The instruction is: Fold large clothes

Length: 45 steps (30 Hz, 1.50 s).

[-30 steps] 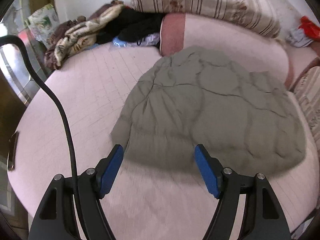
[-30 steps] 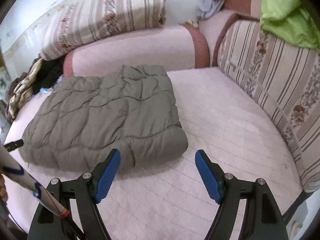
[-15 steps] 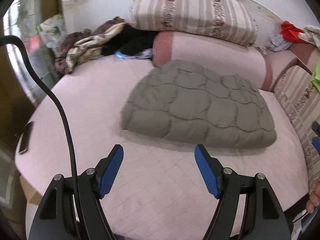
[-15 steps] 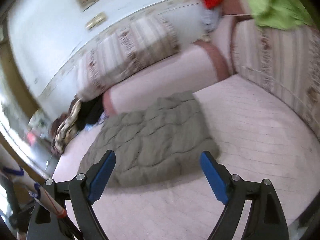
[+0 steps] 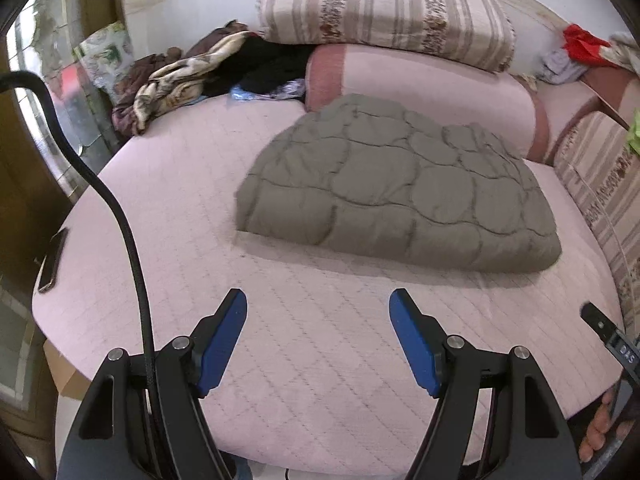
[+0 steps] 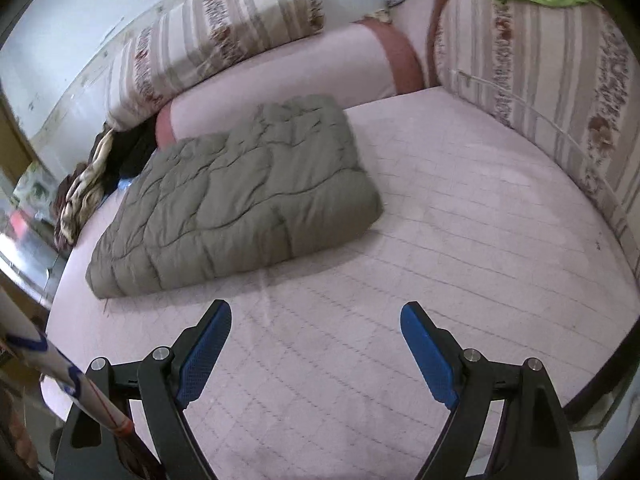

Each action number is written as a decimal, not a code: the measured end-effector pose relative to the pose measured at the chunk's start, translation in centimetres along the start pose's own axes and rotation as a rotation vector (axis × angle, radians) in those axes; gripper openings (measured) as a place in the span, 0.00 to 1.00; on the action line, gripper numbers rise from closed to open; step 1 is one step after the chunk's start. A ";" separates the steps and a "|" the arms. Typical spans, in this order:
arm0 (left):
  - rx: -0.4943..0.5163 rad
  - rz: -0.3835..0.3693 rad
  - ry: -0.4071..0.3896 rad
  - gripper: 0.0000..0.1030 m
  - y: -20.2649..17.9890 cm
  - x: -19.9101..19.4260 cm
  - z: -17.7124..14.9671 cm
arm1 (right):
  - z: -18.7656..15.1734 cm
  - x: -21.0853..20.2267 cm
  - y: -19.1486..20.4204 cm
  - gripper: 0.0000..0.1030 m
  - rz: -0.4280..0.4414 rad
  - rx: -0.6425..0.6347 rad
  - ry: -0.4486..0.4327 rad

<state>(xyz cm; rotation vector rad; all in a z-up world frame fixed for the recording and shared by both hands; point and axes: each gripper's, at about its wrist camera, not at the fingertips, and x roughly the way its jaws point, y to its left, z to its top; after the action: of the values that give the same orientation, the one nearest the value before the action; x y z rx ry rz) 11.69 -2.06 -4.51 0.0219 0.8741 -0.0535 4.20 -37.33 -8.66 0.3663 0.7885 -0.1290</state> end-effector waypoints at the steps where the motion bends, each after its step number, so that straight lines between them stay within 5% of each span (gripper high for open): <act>1: 0.011 -0.002 0.001 0.71 -0.3 0.1 -0.1 | 0.0 0.0 0.4 0.87 0.005 -0.009 -0.003; 8: 0.034 0.001 -0.002 0.71 -0.9 0.3 -0.4 | 0.4 -0.3 1.6 0.87 0.043 0.018 -0.034; 29: 0.028 0.016 0.005 0.71 0.7 2.7 0.1 | -0.6 3.5 3.7 0.87 -0.037 -0.031 0.060; 45: 0.049 0.031 0.012 0.71 1.8 6.1 2.0 | 0.8 5.6 5.0 0.87 -0.083 -0.065 0.049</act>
<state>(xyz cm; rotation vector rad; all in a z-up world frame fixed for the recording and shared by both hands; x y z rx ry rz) 17.21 -0.61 -7.93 0.0822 0.8841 -0.0456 9.86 -32.89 -10.78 0.2766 0.8547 -0.1723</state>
